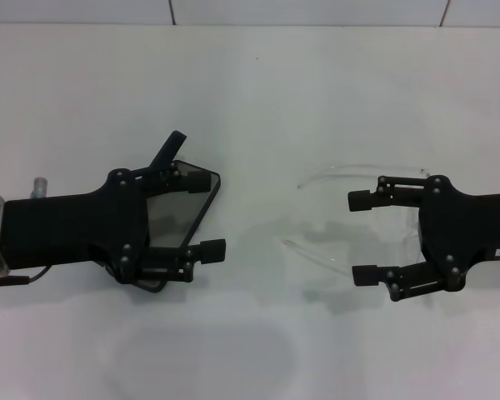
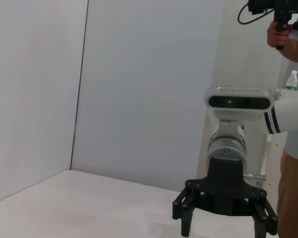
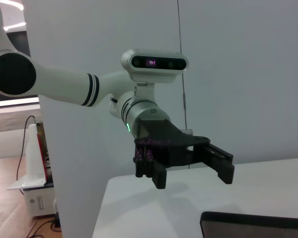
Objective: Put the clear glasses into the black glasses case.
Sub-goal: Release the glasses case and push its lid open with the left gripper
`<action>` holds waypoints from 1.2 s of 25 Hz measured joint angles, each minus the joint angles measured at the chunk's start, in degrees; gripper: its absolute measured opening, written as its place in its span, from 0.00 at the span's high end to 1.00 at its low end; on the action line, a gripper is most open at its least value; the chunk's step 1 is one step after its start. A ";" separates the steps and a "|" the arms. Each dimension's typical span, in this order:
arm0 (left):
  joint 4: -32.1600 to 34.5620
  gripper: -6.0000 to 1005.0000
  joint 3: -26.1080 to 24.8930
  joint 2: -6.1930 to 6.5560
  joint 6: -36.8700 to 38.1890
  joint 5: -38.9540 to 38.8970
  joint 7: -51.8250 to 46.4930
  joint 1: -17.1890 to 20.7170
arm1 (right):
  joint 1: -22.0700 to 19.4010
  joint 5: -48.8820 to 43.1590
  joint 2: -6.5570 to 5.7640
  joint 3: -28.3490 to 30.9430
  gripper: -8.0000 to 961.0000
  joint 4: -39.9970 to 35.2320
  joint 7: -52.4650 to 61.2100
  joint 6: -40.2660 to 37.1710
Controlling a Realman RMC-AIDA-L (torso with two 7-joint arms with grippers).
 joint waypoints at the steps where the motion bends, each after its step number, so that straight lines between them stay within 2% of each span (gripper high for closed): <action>1: 0.00 0.12 0.00 -0.01 0.00 0.01 0.00 0.00 | -0.02 0.00 0.04 0.00 0.10 0.00 0.00 0.00; 12: -0.19 0.12 0.00 -0.04 -0.13 0.02 0.01 0.12 | -0.33 0.00 0.45 0.07 0.10 0.00 0.00 0.01; 15: -0.18 0.12 -0.76 -0.11 -1.25 -2.34 -1.22 0.24 | -0.34 0.02 0.53 0.12 0.10 0.00 0.00 0.09; 18: 1.97 0.12 -2.61 -0.18 -5.30 -7.35 -9.74 0.32 | -0.34 0.05 0.63 0.16 0.11 0.00 0.00 0.42; 21: 9.70 0.12 -3.19 0.79 -11.94 -5.87 -27.92 -0.49 | -0.33 0.09 0.69 0.17 0.11 0.00 0.00 0.59; 24: 19.85 0.12 -2.90 1.10 -14.50 4.16 -41.19 -2.49 | -0.22 0.25 0.71 0.18 0.10 0.00 0.00 0.62; 26: 28.72 0.13 -0.78 0.68 -14.57 17.50 -53.33 -5.06 | -0.14 0.38 0.75 0.18 0.10 0.04 0.00 0.68; 28: 34.79 0.13 4.27 0.57 -14.01 30.36 -65.04 -7.59 | -0.13 0.48 0.79 0.18 0.10 0.19 0.00 0.72; 30: 37.81 0.13 9.78 0.85 -12.99 39.13 -73.74 -9.59 | -0.13 0.49 0.79 0.18 0.10 0.56 0.00 0.80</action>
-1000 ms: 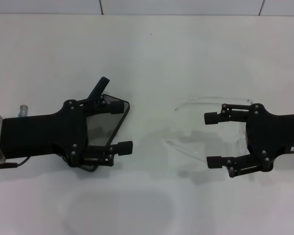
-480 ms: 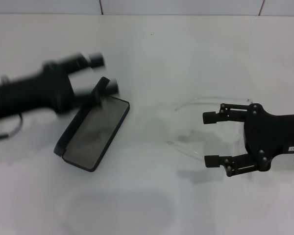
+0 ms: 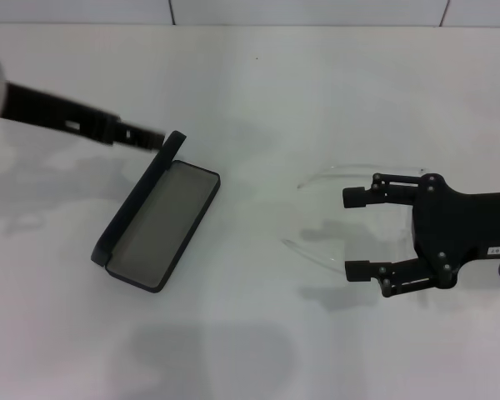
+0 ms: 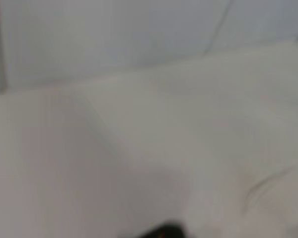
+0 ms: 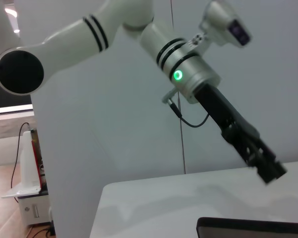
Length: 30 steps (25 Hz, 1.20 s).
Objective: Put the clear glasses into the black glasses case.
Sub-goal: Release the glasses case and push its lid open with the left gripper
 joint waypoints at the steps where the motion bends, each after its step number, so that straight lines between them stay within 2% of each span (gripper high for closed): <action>1: 0.89 0.13 2.49 0.08 0.73 3.32 -3.54 -1.02 | 0.00 0.02 0.01 0.00 0.10 0.37 0.00 0.08; 7: 1.17 0.13 10.72 -0.67 2.56 13.23 -12.24 -3.96 | 0.20 0.12 0.02 -0.01 0.10 1.03 -0.04 0.21; 10: 0.27 0.13 13.09 -0.83 2.48 14.58 -13.70 -4.10 | 0.22 0.22 0.02 0.00 0.10 1.03 -0.05 0.38; 27: -9.75 0.15 14.20 -0.85 -2.88 15.35 -13.71 -5.37 | 0.21 1.01 0.02 -0.01 0.10 1.02 -0.18 1.36; 30: -9.79 0.20 14.21 -0.83 -3.14 15.14 -12.43 -5.35 | 0.23 1.01 0.02 0.05 0.10 1.02 -0.18 1.38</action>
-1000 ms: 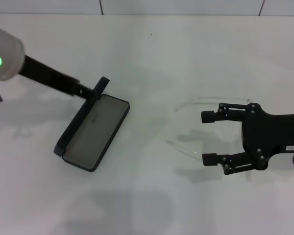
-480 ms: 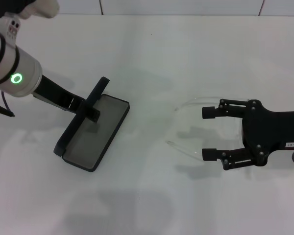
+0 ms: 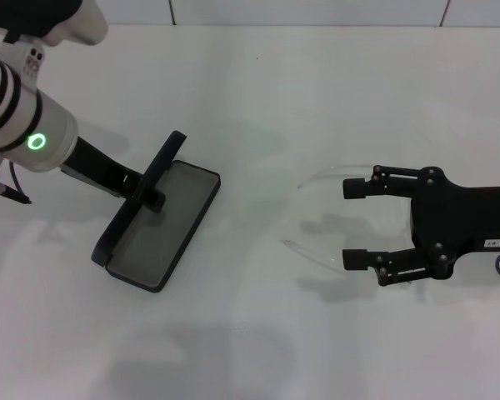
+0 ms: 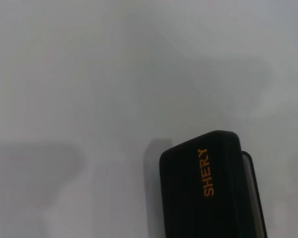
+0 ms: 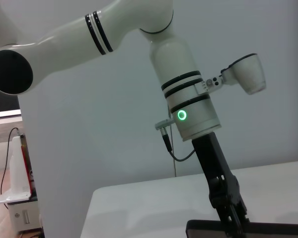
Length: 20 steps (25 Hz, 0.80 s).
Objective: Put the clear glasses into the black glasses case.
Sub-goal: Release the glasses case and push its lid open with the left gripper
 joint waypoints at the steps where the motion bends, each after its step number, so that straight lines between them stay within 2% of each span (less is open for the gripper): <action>1: 0.25 0.22 0.00 -0.01 -0.08 -0.20 0.45 0.07 | 0.01 0.00 0.00 0.06 0.11 0.00 0.00 0.01; 6: 0.45 0.32 0.03 -0.05 -0.14 -0.30 0.96 0.13 | 0.02 0.00 0.00 0.11 0.11 0.00 0.00 0.13; 11: 0.58 0.54 0.02 -0.06 -0.16 -0.26 1.99 0.13 | -0.24 0.09 0.00 0.13 0.11 0.00 0.00 0.13; 20: 2.64 0.70 -0.18 -0.07 -0.44 -0.36 8.31 0.30 | -0.40 0.84 0.00 0.68 0.11 1.10 0.00 0.07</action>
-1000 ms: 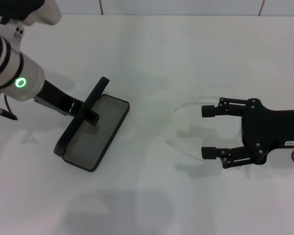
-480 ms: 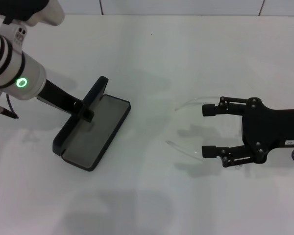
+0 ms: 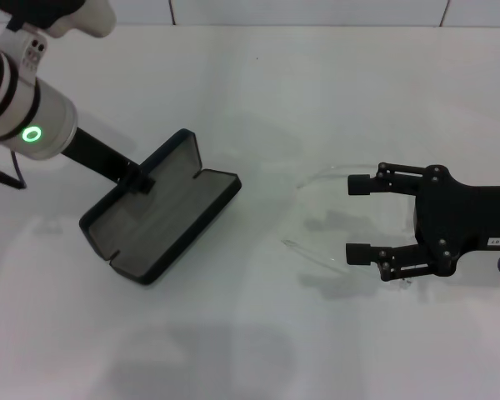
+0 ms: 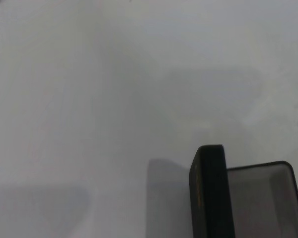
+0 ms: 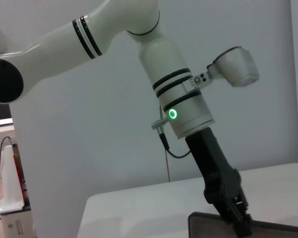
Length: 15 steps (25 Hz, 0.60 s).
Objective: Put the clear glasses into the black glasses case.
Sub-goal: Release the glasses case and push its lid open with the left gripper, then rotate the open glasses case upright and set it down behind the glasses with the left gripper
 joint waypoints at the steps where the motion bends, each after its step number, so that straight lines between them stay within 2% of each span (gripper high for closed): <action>1: 0.36 0.73 -0.08 0.00 -0.16 -0.39 1.52 -0.07 | -0.01 0.14 0.00 0.00 0.11 0.09 0.00 -0.09; 10: 1.78 0.78 -1.87 0.32 -1.47 -2.39 13.58 -0.83 | -1.15 1.11 0.00 0.11 0.11 0.40 0.00 -0.36; 15: 1.84 0.79 -1.16 -0.03 -3.54 -4.24 27.98 -1.03 | -1.42 1.36 0.03 0.58 0.11 0.48 0.00 -0.65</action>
